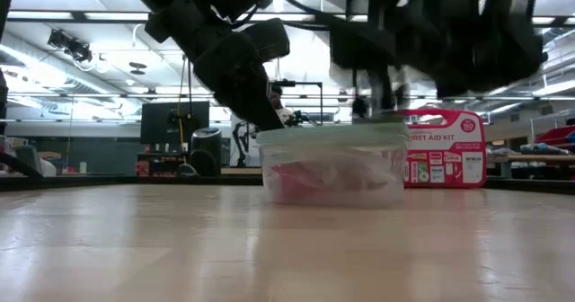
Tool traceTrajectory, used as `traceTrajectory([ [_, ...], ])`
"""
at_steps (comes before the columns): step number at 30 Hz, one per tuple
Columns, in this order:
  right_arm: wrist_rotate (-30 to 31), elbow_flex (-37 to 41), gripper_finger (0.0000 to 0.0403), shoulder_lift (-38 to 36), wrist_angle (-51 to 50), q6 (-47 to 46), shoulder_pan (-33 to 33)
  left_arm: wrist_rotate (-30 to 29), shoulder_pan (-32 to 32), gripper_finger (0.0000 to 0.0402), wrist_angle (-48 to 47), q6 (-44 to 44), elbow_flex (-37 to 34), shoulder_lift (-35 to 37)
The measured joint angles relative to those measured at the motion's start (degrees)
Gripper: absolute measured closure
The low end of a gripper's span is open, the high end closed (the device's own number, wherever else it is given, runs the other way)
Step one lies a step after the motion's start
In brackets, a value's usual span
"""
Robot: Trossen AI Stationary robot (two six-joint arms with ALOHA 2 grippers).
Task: Roll bandage
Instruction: Close the transparent food container lid
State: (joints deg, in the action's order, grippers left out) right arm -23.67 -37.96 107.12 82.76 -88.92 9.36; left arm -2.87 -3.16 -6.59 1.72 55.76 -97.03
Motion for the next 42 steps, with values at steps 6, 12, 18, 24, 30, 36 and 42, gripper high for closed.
traceTrajectory([
  [6,1.02,2.54,0.0254,6.91,6.30,-4.19,-2.37,0.60,-0.38,0.0401,0.20,0.00,0.23,-0.07],
  [12,-3.26,1.09,0.0254,3.11,4.58,-2.82,-1.43,0.85,-0.42,0.0401,-1.95,-0.98,1.49,-0.11],
  [18,-2.94,0.92,0.0254,-2.62,5.78,-3.11,-0.41,0.79,-0.39,0.0401,-2.84,-1.09,1.78,-0.11],
  [24,-4.07,4.10,0.0254,-1.98,2.48,-2.35,-3.46,0.55,-0.68,0.0401,-2.71,-1.40,1.78,-0.09],
  [30,-6.25,8.46,0.0254,-1.22,3.18,-1.48,-8.18,0.55,-0.70,0.0401,-2.70,-1.28,1.83,-0.09],
  [36,-12.41,9.95,0.0254,-1.64,0.82,-2.38,-13.64,0.98,-0.96,0.0401,-2.60,3.40,1.83,-0.09],
  [42,-20.74,9.31,0.0254,-1.50,-0.01,-0.37,-20.12,0.93,-2.77,0.0401,-1.00,4.74,1.81,-0.15],
])
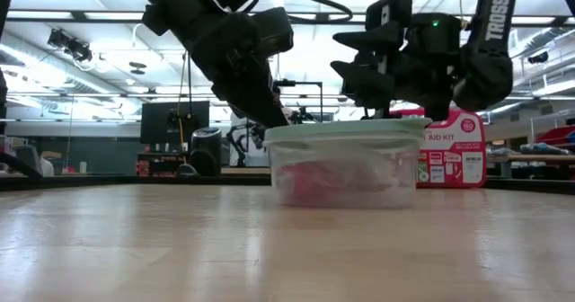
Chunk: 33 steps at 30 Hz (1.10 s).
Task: Roll bandage
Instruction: Close the transparent food container lid
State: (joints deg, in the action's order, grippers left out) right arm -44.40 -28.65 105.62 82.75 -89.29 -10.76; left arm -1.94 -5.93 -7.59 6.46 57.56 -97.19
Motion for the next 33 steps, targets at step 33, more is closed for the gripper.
traceTrajectory([
  [33,18.48,9.38,0.0254,-6.06,-5.64,-5.57,13.12,-2.68,-0.87,0.0401,-6.57,-7.51,-0.68,3.85],
])
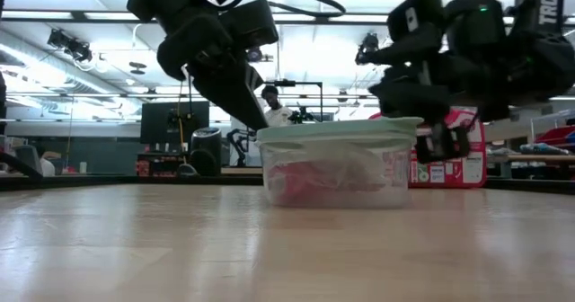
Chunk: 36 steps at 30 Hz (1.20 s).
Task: Roll bandage
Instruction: Close the transparent food container lid
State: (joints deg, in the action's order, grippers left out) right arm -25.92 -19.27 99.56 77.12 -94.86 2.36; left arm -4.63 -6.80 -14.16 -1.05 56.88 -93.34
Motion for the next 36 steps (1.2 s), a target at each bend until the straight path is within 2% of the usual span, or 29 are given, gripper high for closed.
traceTrajectory([
  [3,-2.66,-1.90,0.0254,-0.01,-0.72,1.34,-2.84,0.07,-0.40,0.0401,-0.30,0.18,0.00,0.02],
  [12,-12.96,-8.95,0.0254,-0.04,-12.11,8.13,-11.90,0.43,-2.33,0.0401,-0.01,1.64,0.00,0.07],
  [19,-24.29,-14.55,0.0254,-0.04,-12.51,13.10,-21.63,0.45,-2.74,0.0401,1.58,2.33,0.00,0.04],
  [22,-28.64,-15.10,0.0254,-0.36,-10.57,11.38,-24.58,2.05,-2.74,0.0401,1.57,3.22,0.71,0.00],
  [26,-28.84,-14.10,0.0254,-1.13,-2.25,4.84,-23.96,3.89,-3.09,0.0401,1.82,3.08,2.40,0.00],
  [29,-26.28,-12.52,0.0254,-1.13,2.26,-0.58,-20.25,3.94,-3.11,0.0401,1.84,2.55,2.91,0.00],
  [36,-15.81,-7.14,0.0254,-1.13,3.06,-4.35,-8.07,-0.76,-1.10,0.0401,-1.15,-1.96,2.92,0.00],
])
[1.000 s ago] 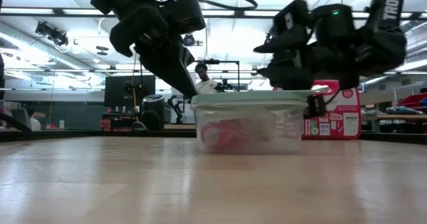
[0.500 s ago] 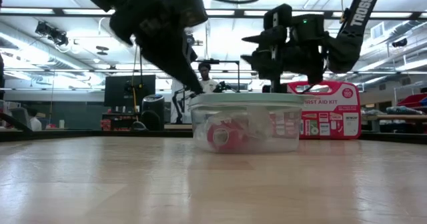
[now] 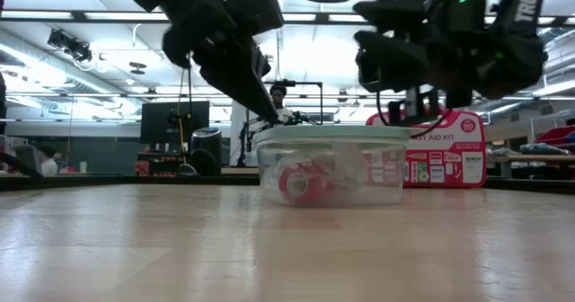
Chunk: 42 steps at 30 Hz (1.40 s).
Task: Roll bandage
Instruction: Close the transparent food container lid
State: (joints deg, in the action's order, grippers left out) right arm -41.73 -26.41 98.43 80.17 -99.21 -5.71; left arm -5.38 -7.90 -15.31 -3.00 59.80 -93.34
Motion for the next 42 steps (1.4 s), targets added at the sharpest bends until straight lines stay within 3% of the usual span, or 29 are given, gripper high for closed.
traceTrajectory([
  [7,14.00,2.45,0.0254,0.00,0.90,1.13,9.96,0.04,3.72,0.0401,1.54,-4.68,-1.22,0.00],
  [15,23.49,2.09,0.0254,0.04,-0.71,0.03,17.84,1.69,5.25,0.0401,2.65,-5.71,-3.23,0.00],
  [20,26.09,1.83,0.0254,0.04,-2.42,-0.60,19.94,1.83,5.25,0.0401,3.99,-5.56,-3.86,0.00],
  [27,25.87,1.83,0.0254,0.07,-16.86,-0.07,19.76,2.72,4.81,0.0401,3.57,-2.65,-3.88,0.00],
  [42,24.16,-3.67,0.0254,3.87,-16.70,4.44,15.87,3.56,4.02,0.0401,3.58,1.12,-3.88,0.00],
])
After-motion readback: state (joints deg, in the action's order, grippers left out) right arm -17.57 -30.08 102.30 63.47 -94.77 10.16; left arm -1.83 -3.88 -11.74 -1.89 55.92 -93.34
